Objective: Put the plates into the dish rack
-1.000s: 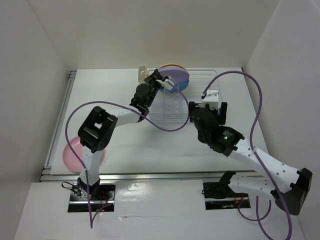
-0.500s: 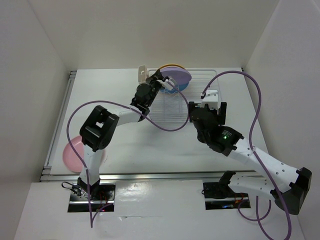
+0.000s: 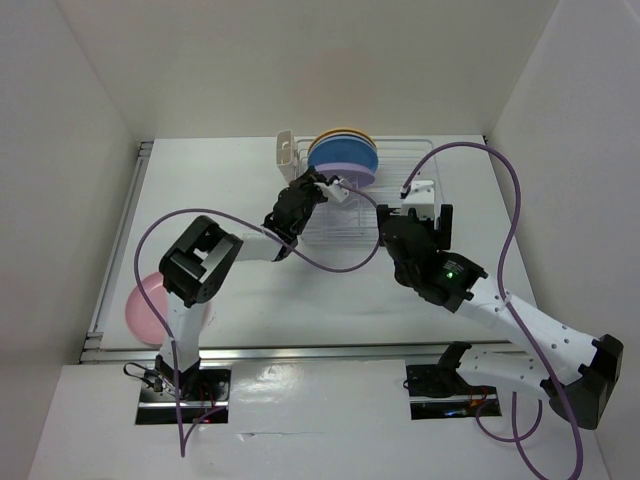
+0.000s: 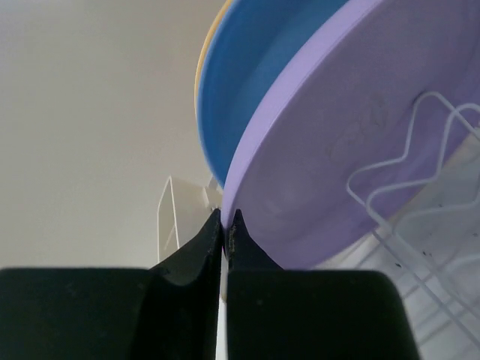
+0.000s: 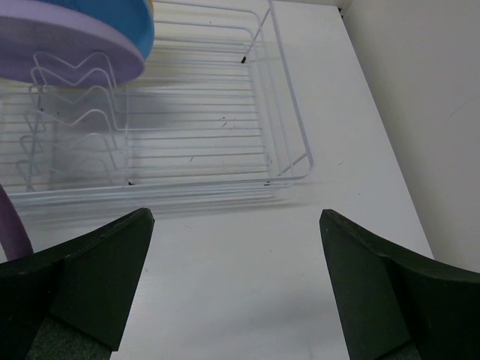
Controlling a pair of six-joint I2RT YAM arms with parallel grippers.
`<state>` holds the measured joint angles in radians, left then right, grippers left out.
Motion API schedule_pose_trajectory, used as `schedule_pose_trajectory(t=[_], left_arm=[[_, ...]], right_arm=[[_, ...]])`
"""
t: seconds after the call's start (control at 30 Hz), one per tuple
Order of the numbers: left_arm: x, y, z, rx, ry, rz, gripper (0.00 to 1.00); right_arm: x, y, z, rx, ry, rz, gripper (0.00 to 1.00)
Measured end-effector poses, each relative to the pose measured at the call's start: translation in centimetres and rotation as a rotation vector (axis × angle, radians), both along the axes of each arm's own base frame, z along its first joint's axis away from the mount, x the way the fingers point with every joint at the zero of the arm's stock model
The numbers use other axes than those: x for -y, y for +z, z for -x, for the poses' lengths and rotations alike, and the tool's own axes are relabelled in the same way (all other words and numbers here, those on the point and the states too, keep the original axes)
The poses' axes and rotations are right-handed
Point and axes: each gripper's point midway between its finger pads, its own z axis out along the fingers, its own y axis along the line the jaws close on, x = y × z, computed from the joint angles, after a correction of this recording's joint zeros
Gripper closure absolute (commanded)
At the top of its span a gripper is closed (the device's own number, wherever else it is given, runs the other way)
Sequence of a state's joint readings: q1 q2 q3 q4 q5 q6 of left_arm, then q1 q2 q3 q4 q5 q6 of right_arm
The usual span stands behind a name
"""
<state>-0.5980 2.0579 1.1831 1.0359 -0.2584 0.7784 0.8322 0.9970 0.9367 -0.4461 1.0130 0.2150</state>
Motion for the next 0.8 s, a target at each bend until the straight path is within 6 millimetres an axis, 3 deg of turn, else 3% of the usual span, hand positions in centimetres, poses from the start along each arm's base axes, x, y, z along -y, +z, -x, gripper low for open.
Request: schedule_pose_trajectory(t=[0.03, 0.17, 0.23, 0.3, 0.33, 0.43, 0.6, 0.8], left_arm=[[-0.1, -0.9, 0.4, -0.014, 0.005, -0.011, 1.0], [-0.5, -0.6, 1.0, -0.01, 0.028, -0.005, 0.98], [-0.6, -0.6, 0.9, -0.014, 0.035, -0.005, 0.7], [-0.6, -1.5, 1.0, -0.048, 0.038, -0.019, 0.5], [-0.7, -2.1, 1.0, -0.075, 0.04, -0.02, 0.46], [-0.5, -2.9, 0.9, -0.122, 0.042, -0.021, 0.4], [0.5, -2.1, 0.3, -0.153, 0.017, -0.008, 0.36], [0.1, -1.7, 1.0, -0.186, 0.02, -0.012, 0.3]], right_arm=[[0.0, 0.0, 0.0, -0.003, 0.001, 0.005, 0.0], [0.1, -0.2, 0.1, -0.011, 0.005, 0.011, 0.0], [0.0, -0.2, 0.1, -0.011, 0.007, 0.01, 0.0], [0.0, -0.2, 0.1, -0.011, 0.007, 0.009, 0.0], [0.0, -0.2, 0.1, -0.011, 0.007, 0.008, 0.0], [-0.1, -0.1, 0.0, -0.007, 0.006, 0.002, 0.0], [0.0, 0.1, 0.1, 0.003, 0.006, -0.009, 0.0], [-0.2, 0.2, 0.1, 0.011, 0.016, -0.034, 0.0]])
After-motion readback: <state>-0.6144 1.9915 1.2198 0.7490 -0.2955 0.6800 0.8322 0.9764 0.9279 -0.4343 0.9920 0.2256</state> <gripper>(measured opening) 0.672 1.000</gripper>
